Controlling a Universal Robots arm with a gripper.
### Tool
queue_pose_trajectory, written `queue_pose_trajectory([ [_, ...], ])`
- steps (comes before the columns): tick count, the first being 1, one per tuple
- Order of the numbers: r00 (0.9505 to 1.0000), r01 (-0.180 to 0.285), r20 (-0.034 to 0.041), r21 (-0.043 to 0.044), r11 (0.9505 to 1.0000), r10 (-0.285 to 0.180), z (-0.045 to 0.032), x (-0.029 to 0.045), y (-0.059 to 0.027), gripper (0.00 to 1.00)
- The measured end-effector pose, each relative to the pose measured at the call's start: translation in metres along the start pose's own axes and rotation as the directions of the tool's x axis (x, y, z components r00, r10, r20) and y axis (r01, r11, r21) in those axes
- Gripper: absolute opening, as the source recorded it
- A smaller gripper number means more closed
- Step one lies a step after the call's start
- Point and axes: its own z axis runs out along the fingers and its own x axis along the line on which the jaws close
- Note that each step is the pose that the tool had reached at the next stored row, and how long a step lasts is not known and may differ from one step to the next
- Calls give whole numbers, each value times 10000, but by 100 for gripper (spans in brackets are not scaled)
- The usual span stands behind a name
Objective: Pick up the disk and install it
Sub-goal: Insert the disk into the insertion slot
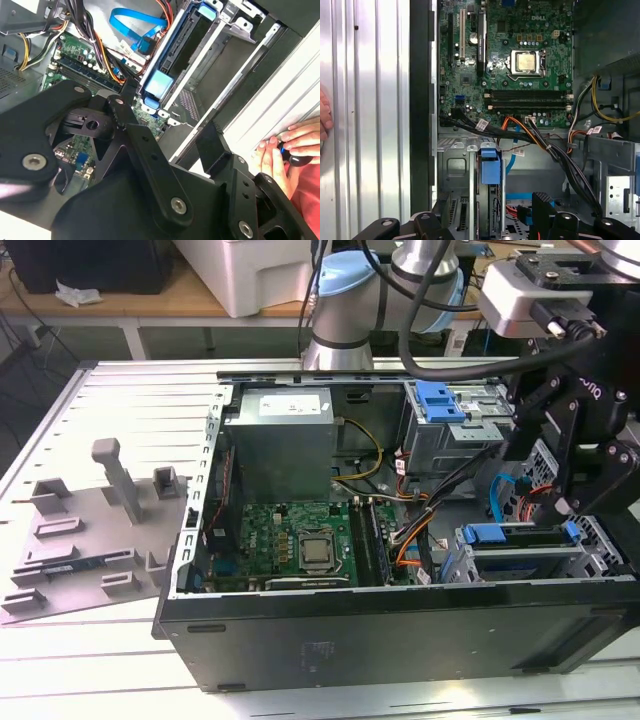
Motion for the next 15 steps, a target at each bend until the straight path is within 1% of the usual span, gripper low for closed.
queue_pose_trajectory([
  [4, 10000, -43, -2, 0, 10000, 43, 0, 0, -48, 75],
  [5, 10000, -76, 0, 0, 10000, 76, 1, -1, -73, 75],
  [8, 9993, -383, 0, 6, 9993, 383, 3, -20, -124, 75],
  [9, 9978, -665, -2, 11, 9978, 665, 4, -42, -194, 75],
  [10, 9971, -761, -1, 13, 9971, 761, 5, -54, -222, 75],
  [12, 9948, -1014, -10, 11, 9948, 1014, 7, -88, -309, 75],
  [14, 9932, -1164, -43, 15, 9932, 1164, 15, -145, -344, 75],
  [15, 9924, -1232, -52, 16, 9924, 1232, 20, -192, -372, 75],
])
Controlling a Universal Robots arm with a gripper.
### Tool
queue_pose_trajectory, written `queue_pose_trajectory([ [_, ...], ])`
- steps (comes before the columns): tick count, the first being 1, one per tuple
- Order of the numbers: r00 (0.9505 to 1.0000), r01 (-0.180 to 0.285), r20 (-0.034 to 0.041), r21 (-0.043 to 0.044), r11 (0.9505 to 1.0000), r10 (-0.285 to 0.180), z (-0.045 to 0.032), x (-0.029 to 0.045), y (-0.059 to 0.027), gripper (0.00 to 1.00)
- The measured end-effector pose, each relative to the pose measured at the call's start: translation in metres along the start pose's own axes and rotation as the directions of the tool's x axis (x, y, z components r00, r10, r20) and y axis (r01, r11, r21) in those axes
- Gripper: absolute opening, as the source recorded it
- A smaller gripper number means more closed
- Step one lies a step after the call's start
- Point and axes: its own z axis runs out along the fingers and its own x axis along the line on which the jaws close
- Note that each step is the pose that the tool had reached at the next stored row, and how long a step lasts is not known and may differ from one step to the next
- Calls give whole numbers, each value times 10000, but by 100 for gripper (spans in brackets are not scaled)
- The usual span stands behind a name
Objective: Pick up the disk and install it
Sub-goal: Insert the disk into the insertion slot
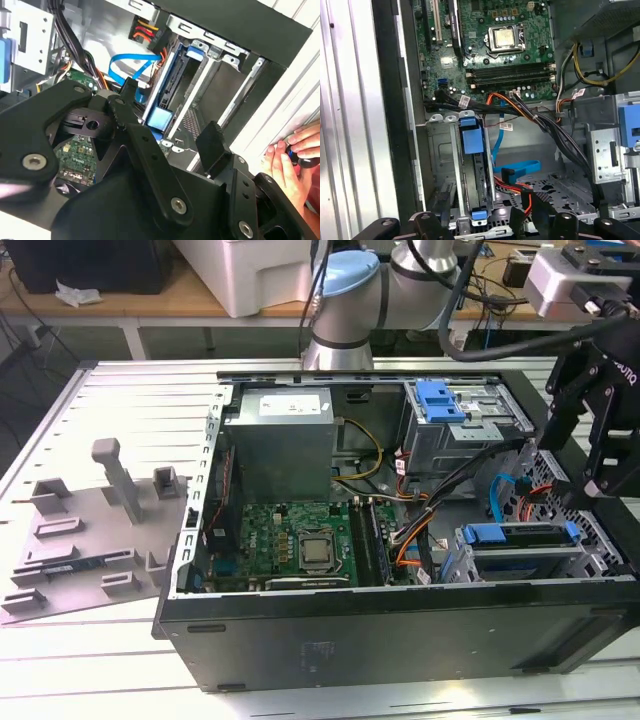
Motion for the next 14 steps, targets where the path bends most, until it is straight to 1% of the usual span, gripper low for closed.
queue_pose_trajectory([
  [2, 10000, -35, -2, -20, 10000, 35, 16, -89, -70, 75],
  [3, 10000, -38, -7, -53, 10000, 38, 22, -93, -86, 75],
  [4, 10000, -39, -27, -189, 9998, 39, 36, -99, -135, 75],
  [6, 10000, -41, -45, -349, 9994, 39, 63, -110, -210, 75],
  [7, 9999, -45, -107, -407, 9992, 41, 87, -136, -224, 75],
  [8, 9998, -49, -173, -437, 9990, 42, 102, -185, -225, 75],
  [10, 9997, -52, -223, -495, 9988, 41, 112, -215, -254, 75],
  [11, 9996, -55, -267, -547, 9985, 40, 118, -228, -290, 75],
  [13, 9995, -59, -313, -650, 9979, 38, 138, -247, -375, 75],
  [14, 9994, -62, -354, -666, 9978, 38, 150, -262, -377, 75],
])
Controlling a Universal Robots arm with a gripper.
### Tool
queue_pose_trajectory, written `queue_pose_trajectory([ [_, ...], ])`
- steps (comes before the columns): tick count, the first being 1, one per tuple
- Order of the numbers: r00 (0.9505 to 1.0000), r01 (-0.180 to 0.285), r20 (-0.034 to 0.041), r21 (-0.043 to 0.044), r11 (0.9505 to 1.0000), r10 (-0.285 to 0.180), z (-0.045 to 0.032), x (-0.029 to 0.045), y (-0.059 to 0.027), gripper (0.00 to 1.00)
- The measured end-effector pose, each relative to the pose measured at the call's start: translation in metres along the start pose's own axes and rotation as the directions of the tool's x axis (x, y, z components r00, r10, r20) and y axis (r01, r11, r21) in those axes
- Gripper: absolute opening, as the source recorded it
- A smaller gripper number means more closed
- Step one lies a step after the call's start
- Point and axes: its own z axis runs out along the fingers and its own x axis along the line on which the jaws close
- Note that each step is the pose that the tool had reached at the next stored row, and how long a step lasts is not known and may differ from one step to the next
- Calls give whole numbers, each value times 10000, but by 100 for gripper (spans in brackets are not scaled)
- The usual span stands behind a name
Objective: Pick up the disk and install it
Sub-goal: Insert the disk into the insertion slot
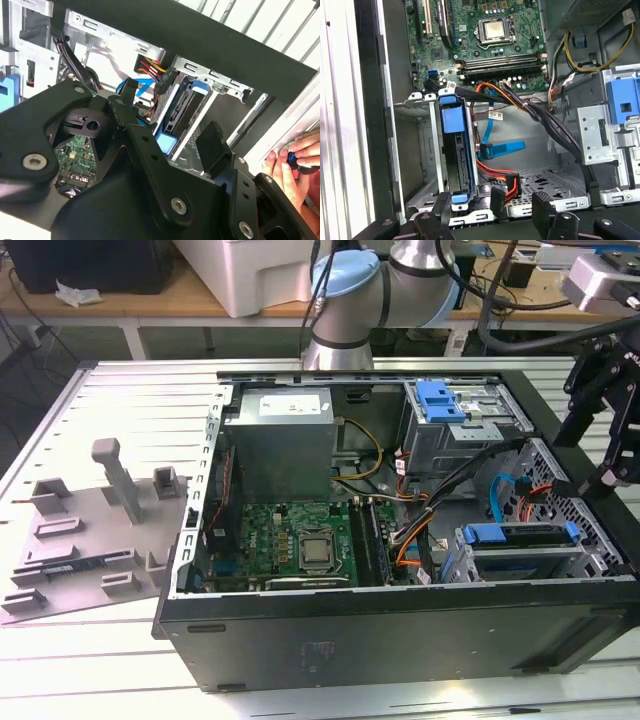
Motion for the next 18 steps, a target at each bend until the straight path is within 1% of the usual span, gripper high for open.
queue_pose_trajectory([
  [1, 10000, -4, -65, -3, 10000, 4, 20, -38, 2, 75],
  [2, 10000, -6, -94, -12, 10000, 6, 41, -72, -5, 75],
  [3, 9999, -6, -101, -17, 10000, 6, 54, -90, -11, 75],
  [7, 9999, -6, -109, -37, 10000, 6, 83, -116, -34, 75],
  [8, 9999, -6, -111, -51, 10000, 5, 98, -118, -48, 75],
  [12, 9999, -5, -117, -93, 10000, 4, 125, -121, -62, 75],
  [15, 9999, -6, -146, -212, 9998, 3, 175, -123, -77, 75],
  [18, 9999, -6, -171, -278, 9996, 1, 204, -127, -97, 75],
])
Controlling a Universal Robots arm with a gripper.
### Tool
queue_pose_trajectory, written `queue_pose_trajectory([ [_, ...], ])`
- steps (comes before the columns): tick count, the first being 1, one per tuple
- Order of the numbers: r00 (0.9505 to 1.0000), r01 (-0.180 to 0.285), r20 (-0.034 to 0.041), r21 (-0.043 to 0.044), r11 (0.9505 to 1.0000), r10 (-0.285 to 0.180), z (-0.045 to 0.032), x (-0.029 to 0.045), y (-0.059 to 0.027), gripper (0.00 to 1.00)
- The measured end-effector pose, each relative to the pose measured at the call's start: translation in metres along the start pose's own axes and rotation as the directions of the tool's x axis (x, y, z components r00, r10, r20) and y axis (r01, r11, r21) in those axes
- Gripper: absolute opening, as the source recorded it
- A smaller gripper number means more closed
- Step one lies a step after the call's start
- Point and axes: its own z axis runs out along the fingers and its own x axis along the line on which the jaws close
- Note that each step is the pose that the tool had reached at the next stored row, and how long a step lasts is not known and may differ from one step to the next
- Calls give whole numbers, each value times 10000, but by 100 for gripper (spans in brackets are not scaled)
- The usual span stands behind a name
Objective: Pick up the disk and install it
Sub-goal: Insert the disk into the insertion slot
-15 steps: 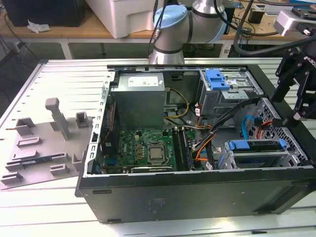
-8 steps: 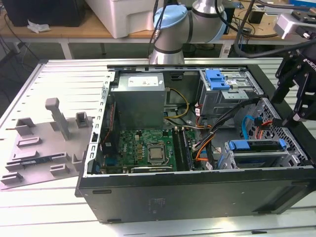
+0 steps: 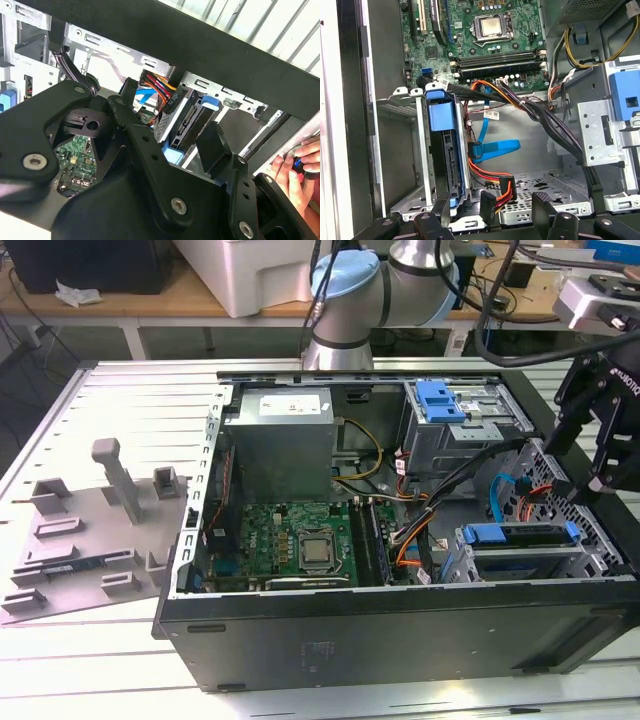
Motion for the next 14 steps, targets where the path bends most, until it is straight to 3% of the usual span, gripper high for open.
queue_pose_trajectory([
  [4, 10000, -6, -76, -73, 10000, 5, 40, -17, -14, 75],
  [11, 10000, -6, -83, -82, 10000, 5, 55, -43, -16, 75],
  [12, 10000, -6, -83, -82, 10000, 5, 57, -45, -16, 73],
  [13, 10000, -6, -83, -82, 10000, 5, 58, -45, -16, 60],
  [14, 10000, -6, -84, -82, 10000, 5, 58, -45, -16, 60],
])
